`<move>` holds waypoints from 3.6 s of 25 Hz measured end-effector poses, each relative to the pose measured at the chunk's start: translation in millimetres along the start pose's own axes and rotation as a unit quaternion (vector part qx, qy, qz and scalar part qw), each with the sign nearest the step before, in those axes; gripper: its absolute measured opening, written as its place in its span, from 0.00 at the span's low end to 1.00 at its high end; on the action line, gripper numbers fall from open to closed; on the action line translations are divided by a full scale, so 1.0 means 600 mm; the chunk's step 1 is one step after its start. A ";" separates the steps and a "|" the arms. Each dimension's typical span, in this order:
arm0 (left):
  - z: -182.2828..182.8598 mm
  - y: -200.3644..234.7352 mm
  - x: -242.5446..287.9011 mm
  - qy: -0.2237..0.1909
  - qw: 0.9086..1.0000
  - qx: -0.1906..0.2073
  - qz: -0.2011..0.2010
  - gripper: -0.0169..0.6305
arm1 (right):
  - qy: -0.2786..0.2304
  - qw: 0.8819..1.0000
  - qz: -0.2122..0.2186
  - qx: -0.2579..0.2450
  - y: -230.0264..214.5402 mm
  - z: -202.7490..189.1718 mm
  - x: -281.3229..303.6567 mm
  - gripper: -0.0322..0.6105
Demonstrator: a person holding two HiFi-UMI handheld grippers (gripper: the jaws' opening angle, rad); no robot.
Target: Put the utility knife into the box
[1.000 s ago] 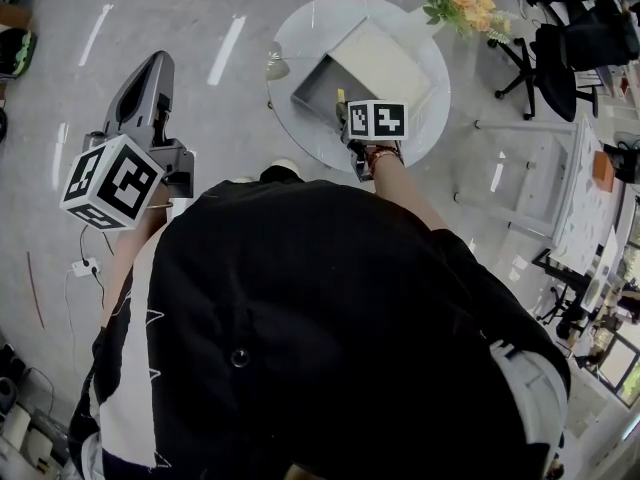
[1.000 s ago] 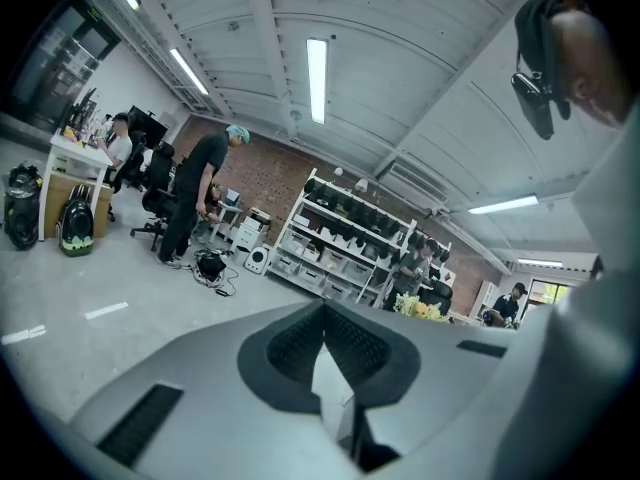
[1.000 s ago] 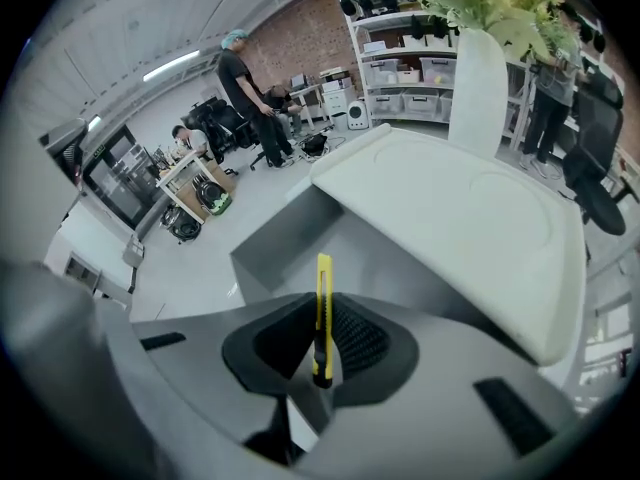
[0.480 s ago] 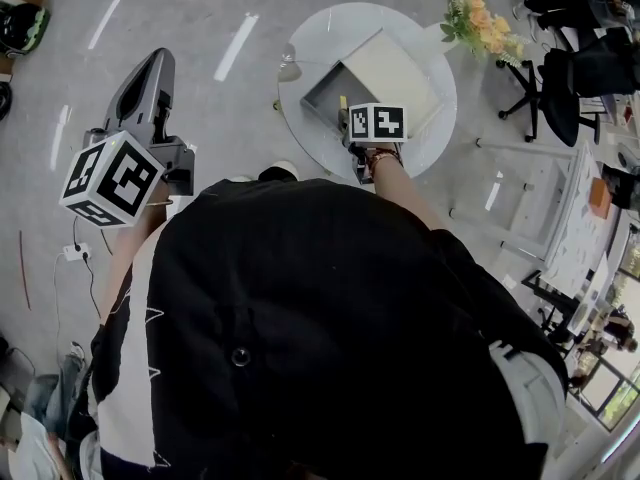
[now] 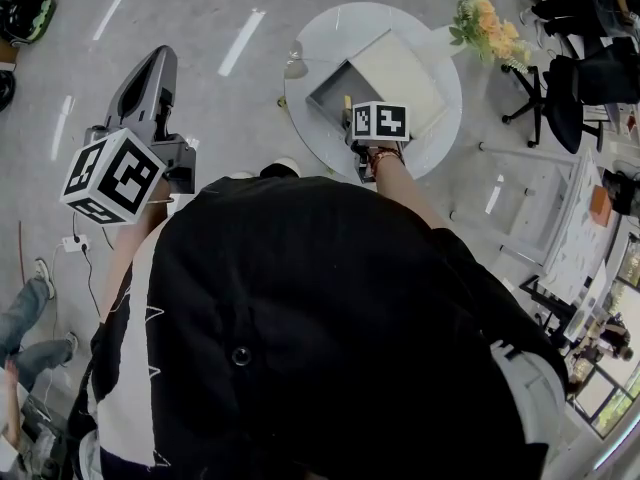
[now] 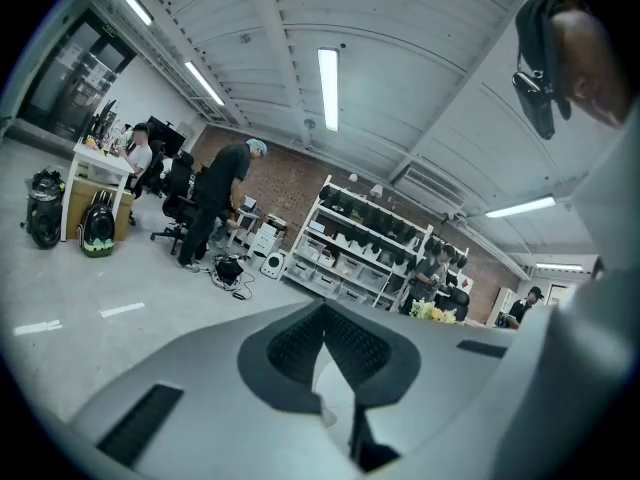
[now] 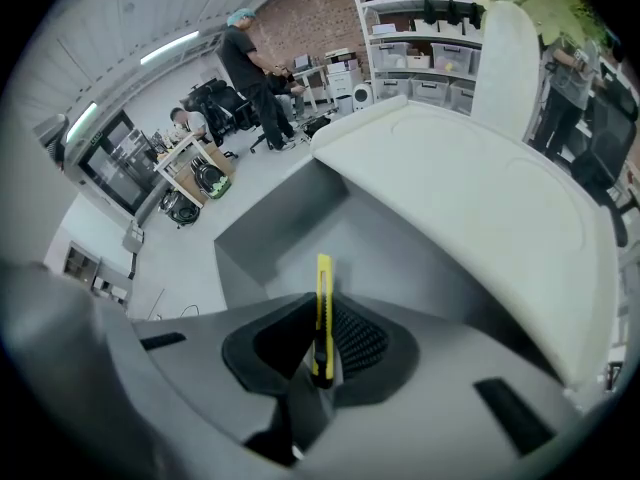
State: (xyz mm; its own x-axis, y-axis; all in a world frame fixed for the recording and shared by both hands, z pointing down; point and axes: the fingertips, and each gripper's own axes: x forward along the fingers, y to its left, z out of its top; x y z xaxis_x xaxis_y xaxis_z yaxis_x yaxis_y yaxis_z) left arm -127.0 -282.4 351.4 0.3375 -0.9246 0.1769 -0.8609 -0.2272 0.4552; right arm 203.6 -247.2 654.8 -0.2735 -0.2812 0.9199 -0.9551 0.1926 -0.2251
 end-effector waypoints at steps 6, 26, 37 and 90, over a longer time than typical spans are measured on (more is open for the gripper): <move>-0.003 0.008 -0.003 0.002 1.000 -0.003 0.004 0.04 | 0.003 1.000 -0.006 0.006 -0.003 -0.001 0.005 0.13; -0.002 0.019 -0.004 0.001 1.000 -0.008 0.008 0.04 | 0.015 1.000 -0.008 0.011 -0.005 -0.004 0.014 0.13; 0.001 0.020 -0.001 0.004 1.000 -0.008 0.008 0.04 | 0.007 1.000 -0.003 0.020 -0.005 -0.004 0.013 0.14; -0.095 -0.269 0.106 0.150 0.924 0.071 -0.344 0.04 | -0.440 0.847 -0.042 0.295 0.015 0.018 -0.397 0.06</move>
State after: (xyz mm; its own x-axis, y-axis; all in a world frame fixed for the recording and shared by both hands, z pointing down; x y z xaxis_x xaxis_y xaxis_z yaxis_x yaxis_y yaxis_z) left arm 54.8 -287.3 338.9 0.8956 -0.4250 0.1312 -0.4373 -0.7872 0.4348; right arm 259.1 -188.8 430.2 0.0673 -0.9123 0.4040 -0.7948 -0.2938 -0.5310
